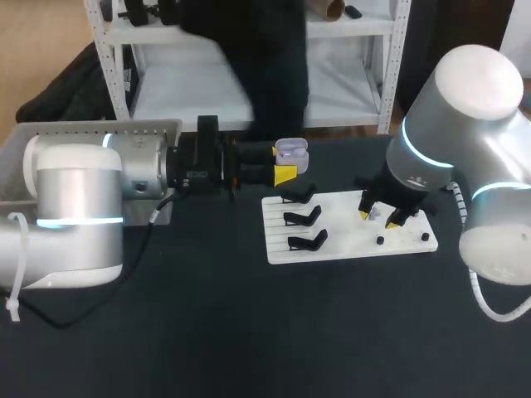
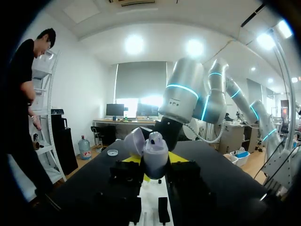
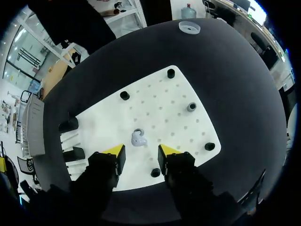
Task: Pick up each earbud case from the left stands, insert the matching earbuds, close the lid, and place the case in the box.
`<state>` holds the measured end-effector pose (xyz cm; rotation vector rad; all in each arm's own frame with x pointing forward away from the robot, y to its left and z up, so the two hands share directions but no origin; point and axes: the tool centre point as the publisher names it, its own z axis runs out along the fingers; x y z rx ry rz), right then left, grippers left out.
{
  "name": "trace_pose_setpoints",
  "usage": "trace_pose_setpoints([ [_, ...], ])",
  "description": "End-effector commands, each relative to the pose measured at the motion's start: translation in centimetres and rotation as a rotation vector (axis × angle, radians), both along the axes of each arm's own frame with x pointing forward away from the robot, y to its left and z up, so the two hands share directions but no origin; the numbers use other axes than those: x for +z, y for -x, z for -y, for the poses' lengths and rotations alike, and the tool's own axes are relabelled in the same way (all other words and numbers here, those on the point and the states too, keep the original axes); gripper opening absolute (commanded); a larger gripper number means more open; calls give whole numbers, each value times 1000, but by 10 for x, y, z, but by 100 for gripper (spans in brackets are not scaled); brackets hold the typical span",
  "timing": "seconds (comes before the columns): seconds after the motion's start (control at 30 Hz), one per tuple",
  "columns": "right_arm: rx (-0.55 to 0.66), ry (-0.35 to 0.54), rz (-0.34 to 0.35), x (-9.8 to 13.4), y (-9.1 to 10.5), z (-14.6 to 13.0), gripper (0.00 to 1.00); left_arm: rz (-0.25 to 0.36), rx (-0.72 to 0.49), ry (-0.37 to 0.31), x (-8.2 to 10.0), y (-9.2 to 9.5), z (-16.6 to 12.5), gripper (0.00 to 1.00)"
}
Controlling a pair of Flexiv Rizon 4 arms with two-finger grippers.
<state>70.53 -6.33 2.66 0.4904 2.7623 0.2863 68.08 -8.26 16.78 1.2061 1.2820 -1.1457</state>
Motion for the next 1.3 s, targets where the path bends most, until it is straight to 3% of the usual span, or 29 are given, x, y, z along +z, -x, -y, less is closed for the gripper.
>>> trace_pose_setpoints([
  [0.03, 11, 1, -11, -3, -10, -2, 44, 1, 1, 2, 0, 0, 0, 0],
  [0.43, 26, 12, -12, 0, -16, 1, 42, 1, 1, 2, 0, 0, 0, 0],
  [0.57, 27, 14, -15, 0, -17, 1, 37, 1, 1, 2, 0, 0, 0, 0],
  [1.3, 5, 13, -23, 1, -10, -2, 34, 1, 1, 2, 0, 0, 0, 0],
])
